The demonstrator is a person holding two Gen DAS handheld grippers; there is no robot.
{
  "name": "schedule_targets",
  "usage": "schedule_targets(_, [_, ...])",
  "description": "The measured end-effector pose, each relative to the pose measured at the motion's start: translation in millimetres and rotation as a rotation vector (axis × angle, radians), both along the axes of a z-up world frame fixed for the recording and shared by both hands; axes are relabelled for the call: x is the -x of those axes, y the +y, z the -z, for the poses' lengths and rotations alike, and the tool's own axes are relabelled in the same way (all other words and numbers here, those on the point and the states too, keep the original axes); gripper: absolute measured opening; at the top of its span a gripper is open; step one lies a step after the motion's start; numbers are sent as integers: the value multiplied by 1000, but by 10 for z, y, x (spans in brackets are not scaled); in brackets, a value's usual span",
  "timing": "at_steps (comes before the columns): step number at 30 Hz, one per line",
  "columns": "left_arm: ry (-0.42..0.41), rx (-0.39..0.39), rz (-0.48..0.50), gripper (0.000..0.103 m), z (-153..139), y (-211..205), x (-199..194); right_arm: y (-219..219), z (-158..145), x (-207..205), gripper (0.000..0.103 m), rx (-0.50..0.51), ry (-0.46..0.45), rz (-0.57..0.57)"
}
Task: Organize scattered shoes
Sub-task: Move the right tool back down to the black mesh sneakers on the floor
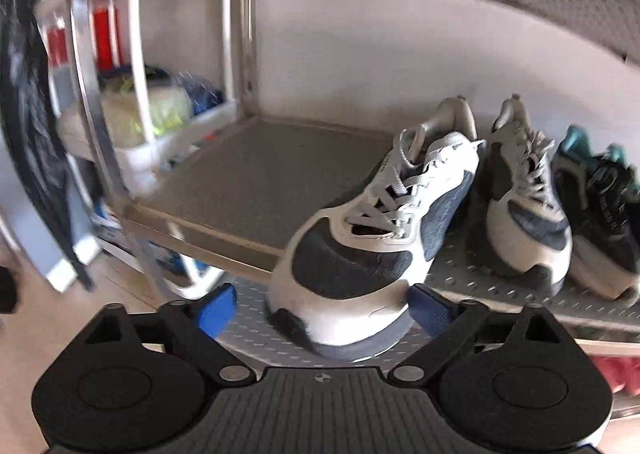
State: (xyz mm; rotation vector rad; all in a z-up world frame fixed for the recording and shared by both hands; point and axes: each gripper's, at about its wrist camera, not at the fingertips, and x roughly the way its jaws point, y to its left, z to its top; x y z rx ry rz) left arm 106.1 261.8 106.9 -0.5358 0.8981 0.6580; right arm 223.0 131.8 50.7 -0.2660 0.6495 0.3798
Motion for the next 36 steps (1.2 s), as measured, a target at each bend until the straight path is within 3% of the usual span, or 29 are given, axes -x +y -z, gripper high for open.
schedule_targets(5, [-1, 0, 20, 97, -12, -80, -35, -69, -66, -225, 77, 61, 20, -54])
schedule_targets(14, [4, -8, 43, 97, -5, -134, -95, -254, -108, -786, 70, 84, 39, 27])
schedule_targets(17, [7, -7, 55, 97, 2, -149, -105, -223, -111, -858, 72, 111, 33, 19])
schedule_targets(18, [8, -6, 59, 97, 5, -155, -109, -224, -88, -876, 82, 123, 33, 25])
schedule_targets(19, [9, -6, 63, 97, 7, -160, -112, -224, -66, -895, 86, 134, 33, 31])
schedule_targets(22, [13, -4, 75, 97, 15, -175, -123, -242, -61, -846, 83, 154, 45, 38])
schedule_targets(23, [14, -4, 79, 97, 17, -180, -126, -269, -90, -792, 84, 141, 53, 40])
schedule_targets(26, [17, -3, 91, 97, 24, -195, -136, -625, -270, -406, 91, -64, 103, 37])
schedule_targets(28, [20, 0, 98, 97, 31, -199, -137, -817, -298, -185, 96, -146, 139, 43])
schedule_targets(32, [30, 22, 121, 97, 75, -234, -108, -1330, 189, 353, 94, -240, 467, 109])
schedule_targets(36, [53, 29, 167, 97, 133, -341, -138, -1860, 1053, 876, 82, -268, 796, 360])
